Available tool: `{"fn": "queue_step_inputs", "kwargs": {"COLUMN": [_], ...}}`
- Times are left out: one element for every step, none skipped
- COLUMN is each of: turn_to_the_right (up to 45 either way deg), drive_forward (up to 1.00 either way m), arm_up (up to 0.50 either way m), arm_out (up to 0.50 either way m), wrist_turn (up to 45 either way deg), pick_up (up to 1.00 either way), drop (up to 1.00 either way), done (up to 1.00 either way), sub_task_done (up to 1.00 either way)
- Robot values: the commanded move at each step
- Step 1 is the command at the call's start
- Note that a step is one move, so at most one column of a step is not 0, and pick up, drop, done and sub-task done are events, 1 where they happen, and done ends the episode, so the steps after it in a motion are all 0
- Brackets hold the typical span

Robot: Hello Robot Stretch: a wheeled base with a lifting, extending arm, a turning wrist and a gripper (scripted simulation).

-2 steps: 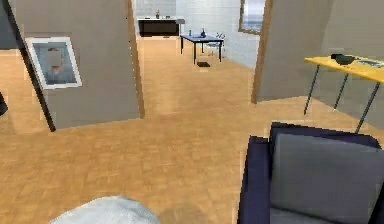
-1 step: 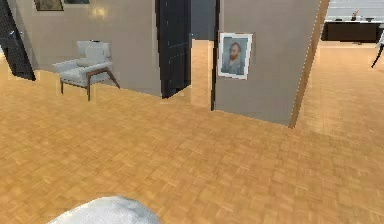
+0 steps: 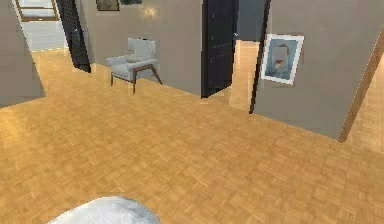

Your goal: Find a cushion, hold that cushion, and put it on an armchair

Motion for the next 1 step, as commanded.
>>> {"fn": "queue_step_inputs", "kwargs": {"turn_to_the_right": [0.0], "drive_forward": [0.00], "arm_up": [0.00], "arm_out": [0.48], "wrist_turn": [0.0], "pick_up": [0.00], "drop": [0.00], "done": [0.00], "sub_task_done": [0.00]}}
